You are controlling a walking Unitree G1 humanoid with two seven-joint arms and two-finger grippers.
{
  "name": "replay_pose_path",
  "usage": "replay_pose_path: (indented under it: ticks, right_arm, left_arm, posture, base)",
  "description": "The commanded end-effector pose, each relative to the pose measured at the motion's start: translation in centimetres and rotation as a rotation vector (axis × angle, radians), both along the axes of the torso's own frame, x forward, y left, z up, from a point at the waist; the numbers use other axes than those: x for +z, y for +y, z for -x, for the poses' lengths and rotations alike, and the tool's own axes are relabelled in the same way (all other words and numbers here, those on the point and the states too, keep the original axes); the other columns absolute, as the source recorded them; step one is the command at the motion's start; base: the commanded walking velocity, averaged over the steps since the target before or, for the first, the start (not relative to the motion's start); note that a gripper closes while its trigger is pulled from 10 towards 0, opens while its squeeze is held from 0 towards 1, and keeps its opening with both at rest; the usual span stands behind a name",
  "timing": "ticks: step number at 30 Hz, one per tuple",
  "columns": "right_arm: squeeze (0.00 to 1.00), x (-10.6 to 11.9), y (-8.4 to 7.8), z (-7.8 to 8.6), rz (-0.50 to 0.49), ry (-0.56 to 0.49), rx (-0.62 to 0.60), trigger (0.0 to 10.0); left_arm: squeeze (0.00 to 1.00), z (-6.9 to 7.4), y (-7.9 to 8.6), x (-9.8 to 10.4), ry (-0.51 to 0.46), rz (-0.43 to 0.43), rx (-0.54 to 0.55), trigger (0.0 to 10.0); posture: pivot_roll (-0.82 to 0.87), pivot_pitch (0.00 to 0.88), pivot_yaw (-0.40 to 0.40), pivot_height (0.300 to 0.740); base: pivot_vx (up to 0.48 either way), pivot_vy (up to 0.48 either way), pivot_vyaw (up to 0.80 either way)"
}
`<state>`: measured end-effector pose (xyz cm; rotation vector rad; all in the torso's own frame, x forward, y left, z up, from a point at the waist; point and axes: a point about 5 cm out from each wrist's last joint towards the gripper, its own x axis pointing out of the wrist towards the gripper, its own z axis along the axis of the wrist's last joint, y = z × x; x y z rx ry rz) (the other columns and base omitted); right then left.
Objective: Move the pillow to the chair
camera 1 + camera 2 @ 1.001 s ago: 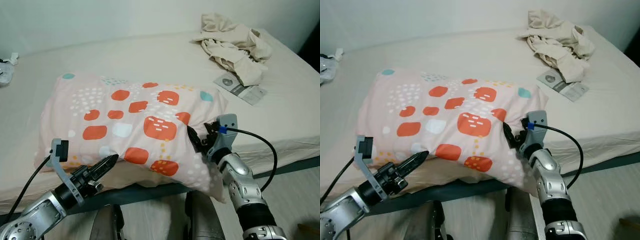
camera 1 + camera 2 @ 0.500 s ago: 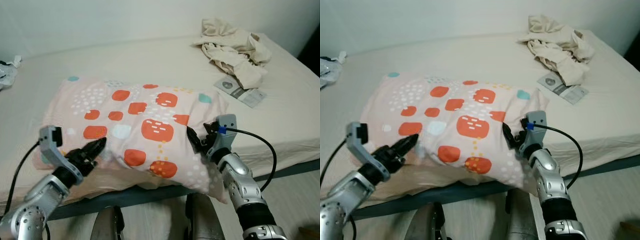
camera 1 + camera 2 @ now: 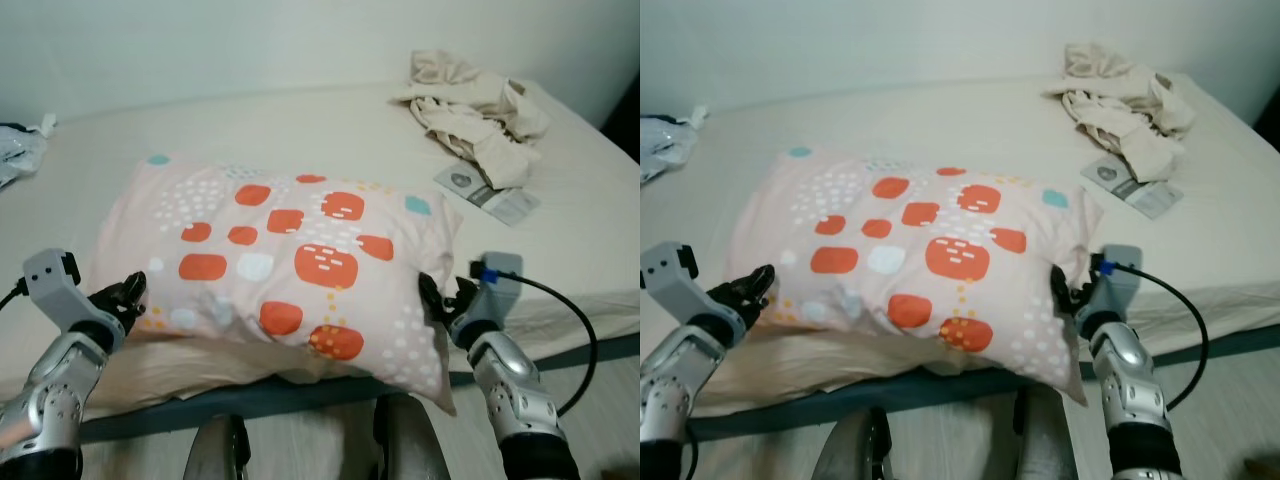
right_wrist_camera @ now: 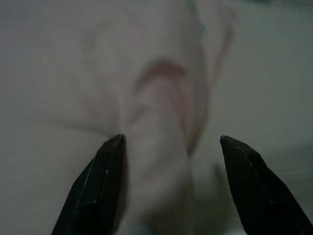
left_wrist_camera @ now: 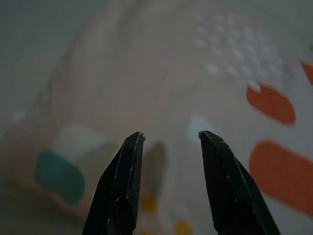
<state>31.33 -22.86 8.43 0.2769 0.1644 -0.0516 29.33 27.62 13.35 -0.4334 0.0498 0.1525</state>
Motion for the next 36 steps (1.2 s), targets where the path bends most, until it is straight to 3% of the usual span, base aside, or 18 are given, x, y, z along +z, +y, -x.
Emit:
replay_pose_path:
  ticks: [1,4,10,17,22,23,26,29,32,35,36]
  right_arm:
    - [0.06,-1.4,0.4,0.2,-0.059,0.048,-0.008,10.0]
    - [0.0,-1.8,0.9,0.0,-0.061,0.059,-0.001,10.0]
    - [0.0,-2.0,0.7,-0.1,-0.06,0.068,0.007,10.0]
    - [0.0,-1.9,-1.0,0.0,-0.061,0.069,0.022,10.0]
    - [0.0,-1.8,-1.8,-0.1,-0.064,0.066,0.038,10.0]
    - [0.0,-1.8,-2.0,-0.1,-0.062,0.069,0.039,10.0]
    - [0.0,-1.8,-2.2,-0.3,-0.084,0.074,0.04,10.0]
    - [0.0,-1.8,-2.3,-0.3,-0.095,0.073,0.04,10.0]
    - [0.0,-2.4,-3.4,0.1,-0.116,0.11,-0.052,10.0]
    - [0.0,-2.8,-3.2,0.1,-0.162,0.123,-0.059,10.0]
    - [0.0,-3.2,-2.3,-0.1,-0.178,0.137,-0.018,10.0]
  left_arm:
    - [0.0,0.0,0.6,-0.2,0.016,-0.042,0.04,10.0]
    - [0.0,-0.3,1.0,-0.4,0.028,-0.072,0.065,10.0]
    - [0.0,-1.2,1.2,-1.1,0.044,-0.084,0.084,10.0]
    - [0.0,-3.1,0.1,-3.3,0.173,-0.113,0.042,10.0]
    - [0.0,-4.0,0.0,-2.8,0.146,-0.083,0.055,10.0]
    - [1.0,-4.4,0.0,-2.6,0.132,-0.047,0.059,10.0]
    - [1.0,-5.0,0.6,-2.3,0.117,0.07,0.097,10.0]
    - [1.0,-5.2,0.7,-2.2,0.118,0.067,0.11,10.0]
    - [1.0,-5.3,1.6,-1.7,0.106,0.053,0.137,10.0]
    - [1.0,-5.1,1.8,-1.7,0.097,0.042,0.131,10.0]
    - [0.58,-5.1,1.9,-1.8,0.097,0.032,0.126,10.0]
  posture:
    - [-0.04,0.144,0.018,0.592]
    - [-0.05,0.133,0.009,0.592]
    - [-0.05,0.123,0.0,0.592]
    - [-0.08,0.104,0.022,0.592]
    - [-0.07,0.116,0.02,0.592]
    - [-0.07,0.127,0.019,0.592]
    - [-0.08,0.134,0.024,0.592]
    - [-0.09,0.139,0.032,0.592]
    - [-0.1,0.138,0.046,0.592]
    - [-0.1,0.14,0.055,0.592]
    - [-0.1,0.141,0.056,0.592]
  base:
    - [0.0,0.0,0.0]
    - [0.0,0.0,0.0]
    - [0.0,0.0,0.0]
    - [0.0,0.0,0.0]
    - [0.0,0.0,0.0]
    - [0.0,0.0,0.0]
    - [0.0,0.0,0.0]
    - [0.0,0.0,0.0]
    - [0.0,0.0,0.0]
    - [0.0,0.0,0.0]
    - [0.0,0.0,0.0]
